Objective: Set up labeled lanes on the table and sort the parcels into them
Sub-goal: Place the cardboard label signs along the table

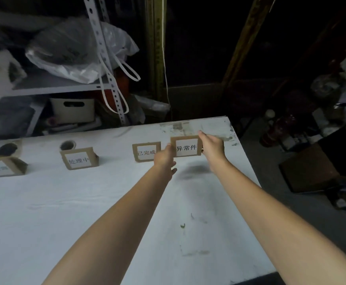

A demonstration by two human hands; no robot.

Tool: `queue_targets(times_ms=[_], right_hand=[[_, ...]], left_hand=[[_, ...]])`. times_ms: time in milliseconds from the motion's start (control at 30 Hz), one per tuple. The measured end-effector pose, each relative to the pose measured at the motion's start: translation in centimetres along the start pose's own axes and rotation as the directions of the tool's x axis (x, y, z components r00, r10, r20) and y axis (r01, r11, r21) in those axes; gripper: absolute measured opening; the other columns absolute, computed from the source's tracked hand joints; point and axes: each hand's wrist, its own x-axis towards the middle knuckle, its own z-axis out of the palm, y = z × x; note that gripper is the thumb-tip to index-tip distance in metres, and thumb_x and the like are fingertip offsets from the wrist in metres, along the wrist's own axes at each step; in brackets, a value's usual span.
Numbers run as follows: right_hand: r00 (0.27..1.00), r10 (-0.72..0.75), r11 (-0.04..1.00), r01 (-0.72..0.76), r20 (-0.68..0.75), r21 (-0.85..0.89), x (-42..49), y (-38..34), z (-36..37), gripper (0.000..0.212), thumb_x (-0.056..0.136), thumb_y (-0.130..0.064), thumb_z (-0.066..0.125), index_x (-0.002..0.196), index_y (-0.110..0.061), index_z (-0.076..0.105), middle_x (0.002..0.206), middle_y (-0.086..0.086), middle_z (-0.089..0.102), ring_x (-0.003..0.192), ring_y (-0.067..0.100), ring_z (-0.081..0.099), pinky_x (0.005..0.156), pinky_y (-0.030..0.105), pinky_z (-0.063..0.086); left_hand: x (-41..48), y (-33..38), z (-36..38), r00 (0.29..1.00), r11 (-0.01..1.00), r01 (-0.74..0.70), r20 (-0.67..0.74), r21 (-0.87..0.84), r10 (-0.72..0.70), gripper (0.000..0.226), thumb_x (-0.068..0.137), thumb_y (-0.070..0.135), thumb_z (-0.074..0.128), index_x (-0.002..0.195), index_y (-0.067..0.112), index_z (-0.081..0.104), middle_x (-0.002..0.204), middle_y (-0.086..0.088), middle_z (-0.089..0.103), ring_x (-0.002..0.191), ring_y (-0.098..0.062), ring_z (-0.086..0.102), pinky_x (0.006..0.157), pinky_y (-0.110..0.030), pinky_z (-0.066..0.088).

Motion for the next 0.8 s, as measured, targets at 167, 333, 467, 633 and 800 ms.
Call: queue_targets(times_ms=[167,333,467,633,800], right_hand=[[0.999,0.000,0.998,0.002,0.034,-0.060,5.7,3.3,-1.6,0.040,0.095,-0.042,0.060,0.083,-0.005,0.070,0.086,0.013,0.075,0.090,0.030,0.071,0.074,0.034,0.050],[0.999,0.016,0.999,-0.014,0.036,-0.052,9.2,5.8,-2.4,0.043,0.094,-0.041,0.061,0.081,0.000,0.066,0.082,0.015,0.073,0.081,0.033,0.069,0.067,0.033,0.044],[0.999,0.040,0.999,-0.039,0.028,-0.037,10.8,7.4,-2.8,0.042,0.093,-0.040,0.061,0.081,-0.001,0.066,0.081,0.013,0.073,0.079,0.029,0.068,0.067,0.034,0.045],[0.999,0.050,0.999,-0.050,0.009,-0.019,11.8,7.9,-3.4,0.038,0.091,-0.042,0.061,0.082,-0.006,0.068,0.083,0.012,0.073,0.085,0.032,0.069,0.073,0.039,0.051],[0.999,0.042,0.998,-0.041,0.015,-0.045,12.0,7.6,-4.1,0.036,0.094,-0.040,0.060,0.083,-0.006,0.068,0.079,0.008,0.072,0.080,0.023,0.065,0.071,0.034,0.046]], left_hand=[[4.1,-2.3,3.7,0.999,0.999,0.045,-0.024,0.017,-0.045,0.042,0.102,0.044,0.044,0.131,0.016,0.055,0.125,-0.003,0.057,0.109,-0.025,0.056,0.092,-0.042,0.048],[7.2,-3.6,6.0,0.996,0.998,0.052,-0.069,0.048,-0.049,0.034,0.102,0.042,0.045,0.108,0.013,0.060,0.087,-0.006,0.056,0.080,-0.024,0.054,0.071,-0.032,0.048],[8.7,-4.0,7.2,0.997,0.997,0.036,-0.075,0.072,-0.030,0.034,0.102,0.038,0.043,0.098,0.010,0.061,0.067,-0.004,0.042,0.054,-0.018,0.038,0.060,-0.026,0.040],[9.7,-3.8,8.5,0.996,0.996,0.006,-0.088,0.094,0.003,0.035,0.104,0.037,0.040,0.082,0.015,0.054,0.073,-0.003,0.047,0.061,-0.018,0.044,0.061,-0.027,0.041],[10.4,-4.3,8.7,0.997,0.984,-0.022,-0.074,0.176,0.036,0.030,0.102,0.037,0.041,0.099,0.013,0.059,0.086,-0.005,0.057,0.082,-0.025,0.054,0.069,-0.031,0.046]])
